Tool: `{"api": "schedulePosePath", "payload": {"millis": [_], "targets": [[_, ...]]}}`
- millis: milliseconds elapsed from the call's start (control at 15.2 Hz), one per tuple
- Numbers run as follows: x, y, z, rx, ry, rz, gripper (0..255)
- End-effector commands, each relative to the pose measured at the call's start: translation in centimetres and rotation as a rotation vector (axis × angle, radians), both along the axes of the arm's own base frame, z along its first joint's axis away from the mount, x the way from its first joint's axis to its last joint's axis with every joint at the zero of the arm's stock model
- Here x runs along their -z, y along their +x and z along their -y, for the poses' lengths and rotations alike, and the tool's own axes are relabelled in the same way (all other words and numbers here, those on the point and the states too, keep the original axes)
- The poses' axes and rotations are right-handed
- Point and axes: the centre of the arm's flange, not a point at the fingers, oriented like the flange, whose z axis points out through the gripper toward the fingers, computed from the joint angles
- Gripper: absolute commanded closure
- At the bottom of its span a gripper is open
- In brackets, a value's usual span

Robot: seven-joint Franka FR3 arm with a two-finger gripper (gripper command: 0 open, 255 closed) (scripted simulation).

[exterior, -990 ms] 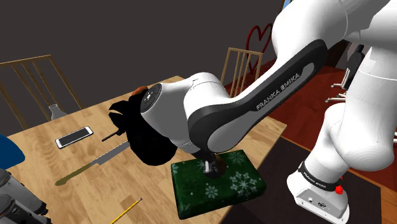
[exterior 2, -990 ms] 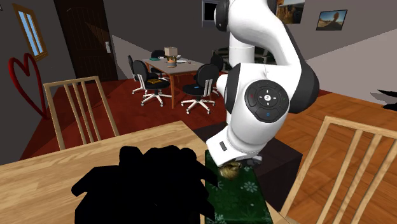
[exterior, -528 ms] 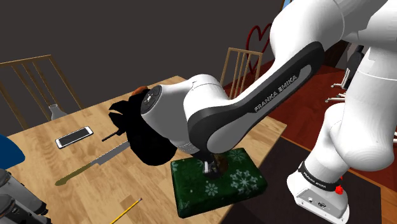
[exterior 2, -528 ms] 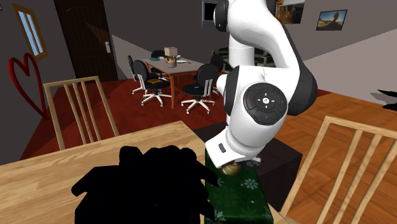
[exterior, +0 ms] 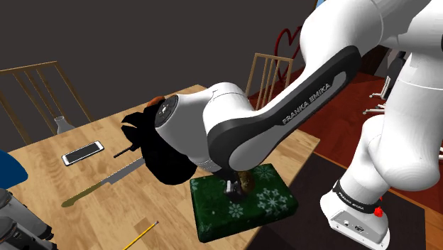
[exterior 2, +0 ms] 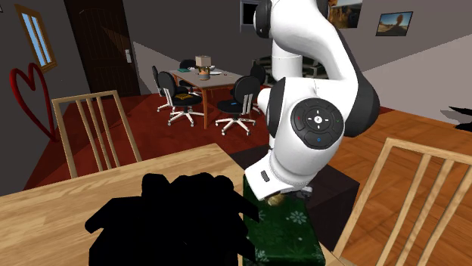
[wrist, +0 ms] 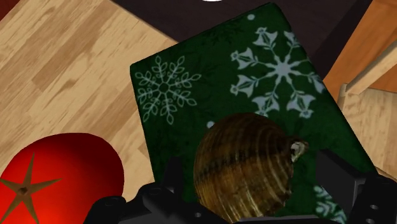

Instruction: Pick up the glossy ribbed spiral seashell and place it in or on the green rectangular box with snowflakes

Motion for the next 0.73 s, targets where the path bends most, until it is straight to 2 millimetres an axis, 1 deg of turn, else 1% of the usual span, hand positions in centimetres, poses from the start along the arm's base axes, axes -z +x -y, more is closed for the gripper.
{"api": "schedulePosePath", "payload": {"millis": [0,132,660], "targets": [[-1.8,0.6,-0.9,0.000,0.000,0.000,0],[-3.8,1.2,-2.1,0.000,0.000,0.000,0],[-3.8,1.2,-2.1,0.000,0.000,0.000,0]]}}
